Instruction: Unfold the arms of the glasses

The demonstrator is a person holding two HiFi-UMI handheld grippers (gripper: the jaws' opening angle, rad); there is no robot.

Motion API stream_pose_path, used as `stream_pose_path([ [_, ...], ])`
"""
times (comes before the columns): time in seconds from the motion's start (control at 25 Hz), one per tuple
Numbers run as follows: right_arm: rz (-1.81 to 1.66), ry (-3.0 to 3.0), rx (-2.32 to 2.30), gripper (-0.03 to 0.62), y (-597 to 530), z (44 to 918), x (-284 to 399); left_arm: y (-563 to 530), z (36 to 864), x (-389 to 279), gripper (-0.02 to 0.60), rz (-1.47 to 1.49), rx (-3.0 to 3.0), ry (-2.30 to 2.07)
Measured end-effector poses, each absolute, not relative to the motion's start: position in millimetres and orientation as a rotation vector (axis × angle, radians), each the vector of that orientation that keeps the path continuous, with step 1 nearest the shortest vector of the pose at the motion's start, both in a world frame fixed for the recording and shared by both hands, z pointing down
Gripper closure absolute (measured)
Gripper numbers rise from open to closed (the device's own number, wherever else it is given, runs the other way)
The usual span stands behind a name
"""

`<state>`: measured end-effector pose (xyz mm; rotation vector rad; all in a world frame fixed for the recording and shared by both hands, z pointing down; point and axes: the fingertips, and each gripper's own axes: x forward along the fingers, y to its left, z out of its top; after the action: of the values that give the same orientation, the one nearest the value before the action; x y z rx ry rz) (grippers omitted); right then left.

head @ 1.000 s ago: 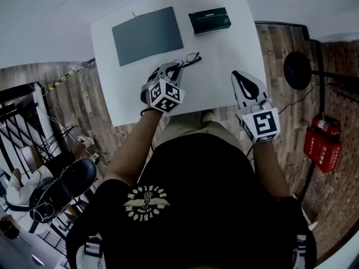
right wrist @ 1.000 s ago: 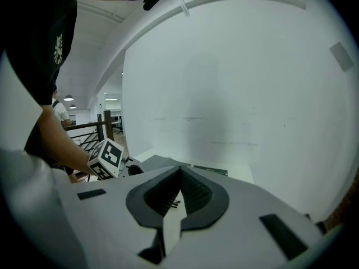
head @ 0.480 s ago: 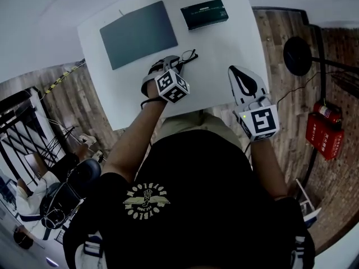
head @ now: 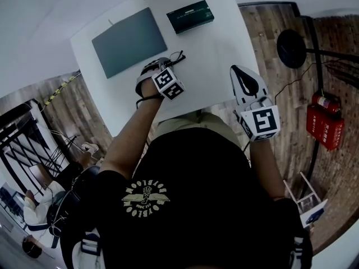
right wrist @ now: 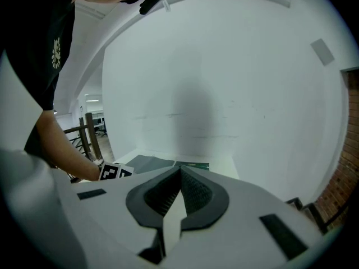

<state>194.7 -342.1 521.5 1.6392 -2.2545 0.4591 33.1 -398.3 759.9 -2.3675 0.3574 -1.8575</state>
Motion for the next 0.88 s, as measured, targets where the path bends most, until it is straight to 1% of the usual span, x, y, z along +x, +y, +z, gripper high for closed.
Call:
stream_pose_path([
  [0.32,0.430,-2.246,1.687,0.594,-324.2,503.1,212.0,-412.6,749.3,17.7,0.555,-1.855,-2.399,0.461],
  [0.48,0.410,-2.261,1.679,0.594,-312.9,496.1,214.4,-409.4,735.5,12.1,0.557,-1.782,-2.525,0.584],
  [0.64,0.381,-2.297,1.650,0.594,-301.3,489.5,210.6,-400.4,715.9,8.2,0.557,-1.619,-2.729,0.760],
  [0.88,0.329,-2.368,1.578,0.594,-283.9,476.8,194.7,-382.7,659.6,-1.7,0.557,-1.257,-2.969,1.067],
])
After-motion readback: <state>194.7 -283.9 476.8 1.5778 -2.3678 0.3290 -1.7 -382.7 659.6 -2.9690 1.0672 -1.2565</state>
